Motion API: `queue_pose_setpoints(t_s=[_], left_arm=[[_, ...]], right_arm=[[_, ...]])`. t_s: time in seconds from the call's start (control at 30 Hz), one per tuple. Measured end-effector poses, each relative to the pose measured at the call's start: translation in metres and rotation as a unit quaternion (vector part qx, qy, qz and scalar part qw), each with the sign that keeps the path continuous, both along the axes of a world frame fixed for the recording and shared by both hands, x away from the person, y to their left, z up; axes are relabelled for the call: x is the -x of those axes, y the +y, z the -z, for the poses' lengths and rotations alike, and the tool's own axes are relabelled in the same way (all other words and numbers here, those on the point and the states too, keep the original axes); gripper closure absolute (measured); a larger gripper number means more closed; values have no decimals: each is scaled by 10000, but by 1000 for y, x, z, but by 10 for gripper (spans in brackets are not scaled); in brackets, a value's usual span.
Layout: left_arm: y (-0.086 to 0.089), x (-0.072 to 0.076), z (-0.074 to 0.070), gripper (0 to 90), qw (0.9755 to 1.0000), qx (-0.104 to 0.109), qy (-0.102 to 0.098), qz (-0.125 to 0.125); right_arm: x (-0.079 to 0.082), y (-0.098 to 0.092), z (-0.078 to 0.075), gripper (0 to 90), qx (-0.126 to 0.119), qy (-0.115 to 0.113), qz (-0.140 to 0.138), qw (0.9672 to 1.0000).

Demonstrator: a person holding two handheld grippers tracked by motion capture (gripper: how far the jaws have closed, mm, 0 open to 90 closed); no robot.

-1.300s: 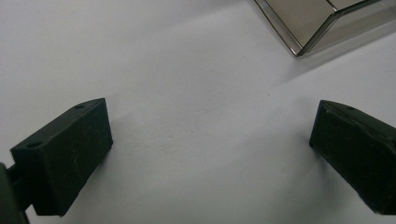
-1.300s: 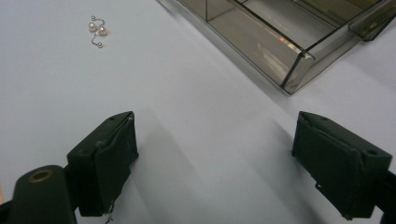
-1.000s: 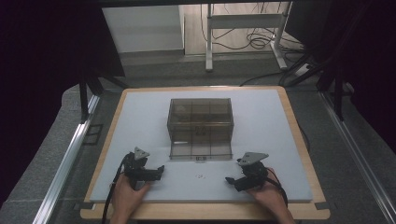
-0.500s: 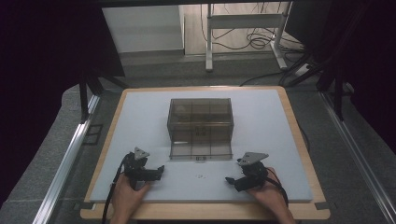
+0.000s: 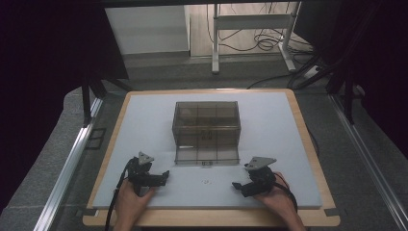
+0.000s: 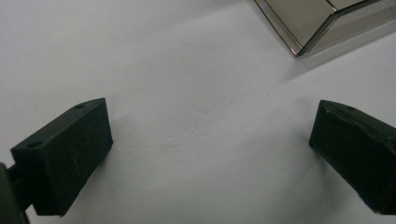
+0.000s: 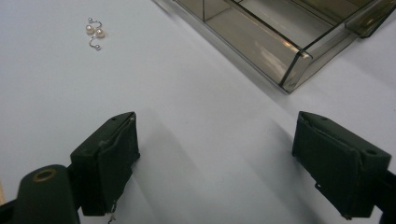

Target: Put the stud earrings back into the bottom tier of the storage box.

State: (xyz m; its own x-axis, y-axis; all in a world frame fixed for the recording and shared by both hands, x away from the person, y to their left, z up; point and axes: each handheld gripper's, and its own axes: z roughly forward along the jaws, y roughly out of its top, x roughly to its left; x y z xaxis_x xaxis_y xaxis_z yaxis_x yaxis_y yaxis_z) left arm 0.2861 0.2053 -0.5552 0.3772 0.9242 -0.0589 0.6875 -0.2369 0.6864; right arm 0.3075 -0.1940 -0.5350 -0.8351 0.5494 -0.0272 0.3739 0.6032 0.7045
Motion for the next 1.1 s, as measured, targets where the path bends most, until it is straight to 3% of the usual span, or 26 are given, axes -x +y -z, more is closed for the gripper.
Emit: queue_pose_setpoints(t_s=[0.57, 0.83, 1.1], left_arm=[[0, 0, 0, 0, 10000, -1, 1, 1], [0, 0, 0, 0, 10000, -3, 2, 1], [0, 0, 0, 0, 10000, -1, 2, 1]], right_arm=[[-5, 4, -13, 222, 242, 262, -68, 9993], [-10, 9, -17, 218, 98, 493, 18, 9987], [-12, 16, -18, 214, 463, 412, -96, 9980]])
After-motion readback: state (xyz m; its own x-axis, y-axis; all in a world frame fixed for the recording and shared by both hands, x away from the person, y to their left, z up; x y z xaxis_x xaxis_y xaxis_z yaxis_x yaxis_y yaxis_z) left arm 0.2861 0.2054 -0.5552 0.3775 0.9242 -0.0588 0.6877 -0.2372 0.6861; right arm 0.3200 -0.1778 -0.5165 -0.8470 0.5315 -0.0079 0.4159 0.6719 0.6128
